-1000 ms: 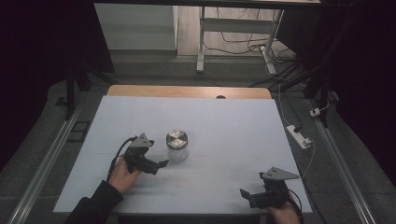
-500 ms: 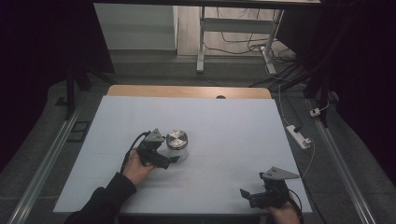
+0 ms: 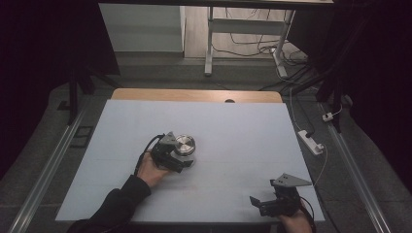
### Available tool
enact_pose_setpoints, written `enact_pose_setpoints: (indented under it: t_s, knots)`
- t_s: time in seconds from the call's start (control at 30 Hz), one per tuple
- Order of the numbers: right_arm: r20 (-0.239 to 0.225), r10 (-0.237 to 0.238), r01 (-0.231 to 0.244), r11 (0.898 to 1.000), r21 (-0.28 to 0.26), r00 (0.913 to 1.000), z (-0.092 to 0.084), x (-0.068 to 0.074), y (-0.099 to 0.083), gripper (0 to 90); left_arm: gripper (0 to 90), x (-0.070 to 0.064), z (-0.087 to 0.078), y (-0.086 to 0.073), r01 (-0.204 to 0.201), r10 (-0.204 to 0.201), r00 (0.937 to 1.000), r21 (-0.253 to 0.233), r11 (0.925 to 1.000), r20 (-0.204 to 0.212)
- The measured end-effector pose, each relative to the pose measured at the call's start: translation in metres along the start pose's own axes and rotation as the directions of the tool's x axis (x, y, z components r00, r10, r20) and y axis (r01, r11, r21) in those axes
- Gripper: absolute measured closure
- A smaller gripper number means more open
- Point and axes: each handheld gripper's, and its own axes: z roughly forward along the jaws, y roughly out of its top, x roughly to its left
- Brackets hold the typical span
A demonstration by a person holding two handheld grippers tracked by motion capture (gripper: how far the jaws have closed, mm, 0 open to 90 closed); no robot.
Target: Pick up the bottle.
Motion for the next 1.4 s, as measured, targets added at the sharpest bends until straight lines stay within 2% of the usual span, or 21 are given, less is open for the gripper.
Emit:
enact_pose_setpoints:
  t_s: [0.17, 0.27, 0.57, 0.97, 1.13, 1.4]
  knots:
    - [-0.002, -0.002, 0.002, 1.0, 0.001, 1.0, 0.0, 0.0, 0.0, 0.0, 8.0, -0.003, 0.002, 0.001, -0.021, 0.022, 0.9989, 0.003, 0.9998, -0.041]
    - [-0.002, -0.003, 0.003, 1.0, 0.001, 1.0, 0.0, 0.0, 0.0, 0.0, 14.6, -0.004, 0.002, 0.001, -0.032, 0.032, 0.9991, -0.007, 0.9995, -0.028]
    - [-0.001, -0.006, 0.006, 1.0, 0.004, 1.0, 0.001, 0.0, 0.0, 0.0, 15.1, -0.004, 0.002, -0.002, -0.044, 0.044, 0.9985, -0.022, 0.9988, -0.033]
    - [-0.003, -0.007, 0.007, 1.0, 0.001, 1.0, 0.0, 0.0, 0.0, 0.0, 15.4, -0.007, 0.0, 0.001, -0.028, 0.028, 0.9979, -0.008, 0.9996, -0.059]
    - [-0.002, -0.009, 0.009, 1.0, 0.0, 1.0, 0.0, 0.001, 0.0, 0.0, 15.4, -0.008, -0.007, 0.004, -0.02, 0.019, 0.9987, -0.025, 0.9995, -0.048]
    - [-0.002, -0.01, 0.01, 1.0, 0.001, 0.9999, 0.0, 0.001, 0.0, 0.0, 15.4, -0.015, -0.018, 0.009, -0.044, 0.043, 0.9988, -0.039, 0.9983, -0.025]
